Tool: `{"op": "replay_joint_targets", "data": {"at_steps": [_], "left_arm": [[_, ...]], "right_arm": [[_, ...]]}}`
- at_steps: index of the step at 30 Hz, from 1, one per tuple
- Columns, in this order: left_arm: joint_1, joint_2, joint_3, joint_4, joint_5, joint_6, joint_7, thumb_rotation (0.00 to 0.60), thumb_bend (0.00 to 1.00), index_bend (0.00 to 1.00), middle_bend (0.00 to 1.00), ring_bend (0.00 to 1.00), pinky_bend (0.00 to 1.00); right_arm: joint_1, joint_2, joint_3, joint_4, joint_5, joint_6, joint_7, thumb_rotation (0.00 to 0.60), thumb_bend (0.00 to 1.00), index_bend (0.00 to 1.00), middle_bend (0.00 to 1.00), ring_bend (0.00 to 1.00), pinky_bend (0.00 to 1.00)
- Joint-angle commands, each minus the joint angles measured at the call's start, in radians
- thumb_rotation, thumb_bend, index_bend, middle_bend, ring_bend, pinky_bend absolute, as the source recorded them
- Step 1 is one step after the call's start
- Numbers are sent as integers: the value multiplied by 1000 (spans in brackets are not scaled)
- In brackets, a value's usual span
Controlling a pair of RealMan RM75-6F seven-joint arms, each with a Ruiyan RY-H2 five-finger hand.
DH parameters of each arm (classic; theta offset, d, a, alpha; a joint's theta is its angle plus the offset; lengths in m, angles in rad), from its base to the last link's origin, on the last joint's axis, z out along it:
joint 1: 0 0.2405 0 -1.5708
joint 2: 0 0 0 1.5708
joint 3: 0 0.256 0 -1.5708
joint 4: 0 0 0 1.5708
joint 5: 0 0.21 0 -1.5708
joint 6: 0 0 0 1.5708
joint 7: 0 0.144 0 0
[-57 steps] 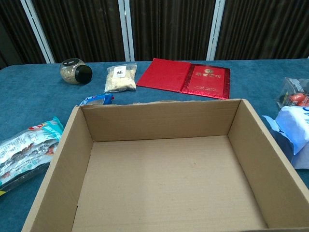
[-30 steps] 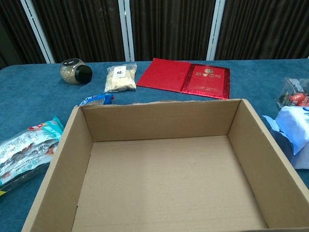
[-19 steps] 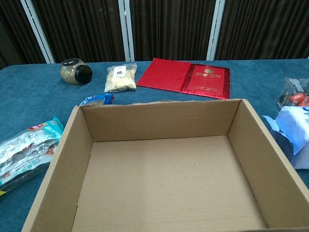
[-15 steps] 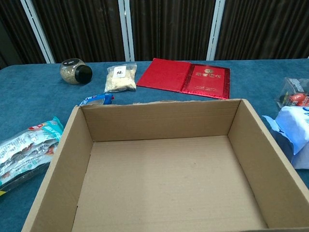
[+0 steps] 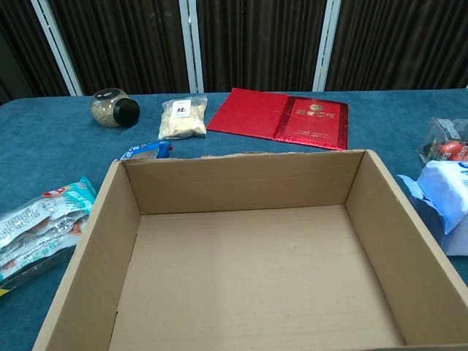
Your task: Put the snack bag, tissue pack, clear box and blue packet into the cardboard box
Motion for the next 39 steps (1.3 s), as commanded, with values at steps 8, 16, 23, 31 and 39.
{"op": "replay_joint_targets", "data": {"at_steps": [8,16,23,31,39], "left_arm": [[-94,-132,-19,68,-146,-89,155,600,38,0,0,0,0],[-131,-275,-14,141,-210,-72,244,600,104,66,0,4,36],[-108,-386,1,236,-70,71,206,600,635,774,561,501,501],[-91,-356,0,261,86,203,98,600,674,834,639,572,555],[-90,-132,-58,73,159,298,44,600,675,841,643,573,555]], "right_arm": [[0,4,4,-1,1,4,15,600,5,0,0,0,0],[0,7,6,-1,4,5,31,600,5,0,0,0,0],[0,11,5,-3,2,3,38,600,5,0,0,0,0],[-1,12,4,-4,0,5,40,600,5,0,0,0,0],[-2,11,3,-8,-1,7,34,600,4,0,0,0,0]]}}
